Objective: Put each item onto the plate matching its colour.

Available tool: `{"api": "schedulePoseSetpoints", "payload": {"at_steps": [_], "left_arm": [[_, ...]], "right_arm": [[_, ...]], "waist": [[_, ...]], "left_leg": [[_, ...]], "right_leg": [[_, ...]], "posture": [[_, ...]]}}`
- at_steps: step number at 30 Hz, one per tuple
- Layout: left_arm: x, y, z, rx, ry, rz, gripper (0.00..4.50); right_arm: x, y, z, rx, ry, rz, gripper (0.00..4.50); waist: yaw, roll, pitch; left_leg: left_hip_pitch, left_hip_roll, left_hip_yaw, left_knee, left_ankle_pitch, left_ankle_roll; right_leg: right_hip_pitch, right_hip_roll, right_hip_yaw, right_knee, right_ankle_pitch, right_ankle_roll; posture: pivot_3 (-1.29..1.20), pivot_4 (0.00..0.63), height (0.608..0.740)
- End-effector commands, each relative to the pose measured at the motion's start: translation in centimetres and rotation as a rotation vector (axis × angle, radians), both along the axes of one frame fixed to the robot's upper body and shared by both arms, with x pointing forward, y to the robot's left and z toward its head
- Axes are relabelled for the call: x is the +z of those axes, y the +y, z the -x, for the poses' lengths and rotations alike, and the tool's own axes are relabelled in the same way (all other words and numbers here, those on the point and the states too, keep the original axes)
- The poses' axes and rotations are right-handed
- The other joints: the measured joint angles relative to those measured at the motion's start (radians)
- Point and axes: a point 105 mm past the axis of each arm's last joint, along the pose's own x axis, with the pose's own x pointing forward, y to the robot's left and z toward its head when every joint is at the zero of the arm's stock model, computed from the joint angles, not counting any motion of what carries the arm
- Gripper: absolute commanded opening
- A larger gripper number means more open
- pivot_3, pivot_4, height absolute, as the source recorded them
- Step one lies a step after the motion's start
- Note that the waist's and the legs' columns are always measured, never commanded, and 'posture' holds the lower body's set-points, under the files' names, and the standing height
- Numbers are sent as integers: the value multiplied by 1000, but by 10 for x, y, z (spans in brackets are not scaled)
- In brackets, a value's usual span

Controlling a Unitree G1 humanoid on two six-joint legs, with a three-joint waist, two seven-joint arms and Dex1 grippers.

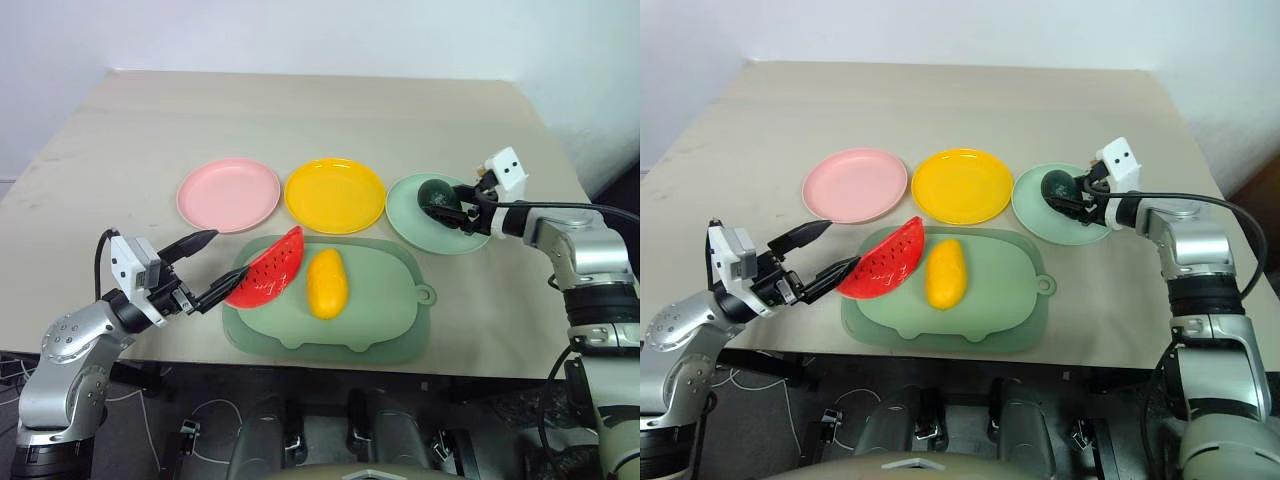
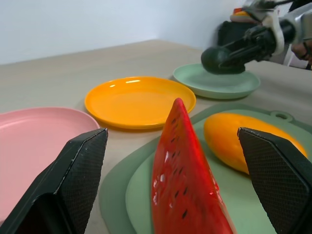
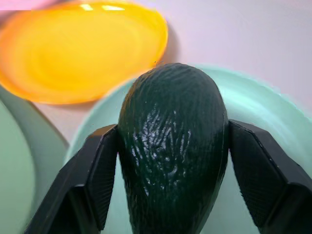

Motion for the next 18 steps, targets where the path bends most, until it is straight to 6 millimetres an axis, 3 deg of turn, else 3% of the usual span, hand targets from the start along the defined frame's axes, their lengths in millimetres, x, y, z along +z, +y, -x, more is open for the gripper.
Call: {"api": "schedulePoseSetpoints", "payload": {"at_steps": [1,2,6,12,16,18], "left_arm": [[8,0,0,-1,-43,-9,4500],[8,0,0,-2,-43,-9,4500],[8,-2,-1,-7,-43,-11,4500],[9,-3,-2,-13,-42,-11,4500],[9,-3,-5,-20,-43,-10,4500],[8,-3,-7,-23,-43,-6,4500]], "right_arm": [[4,-5,-12,-44,-17,60,3109],[2,-7,-13,-46,-9,72,3109],[-2,-11,-15,-57,9,104,4392],[8,-22,-6,-59,-28,192,4456],[50,-13,15,-43,-89,95,4456],[57,-3,29,-15,-73,60,4456]], "waist": [[1,0,0],[1,0,0],[1,0,0],[2,1,1],[4,2,1],[3,3,1]], "left_leg": [[0,0,0,0,0,0],[0,0,0,0,0,0],[-1,0,0,1,0,0],[-1,0,0,1,0,0],[-1,0,0,1,0,0],[-1,0,0,1,0,0]], "right_leg": [[0,0,0,0,0,0],[0,0,0,0,0,0],[0,0,0,1,0,0],[0,0,0,1,1,2],[-1,-1,0,2,0,1],[-1,-1,0,2,0,1]], "posture": [[0,150,696],[0,150,696],[0,150,696],[0,150,696],[0,150,696],[0,150,696]]}}
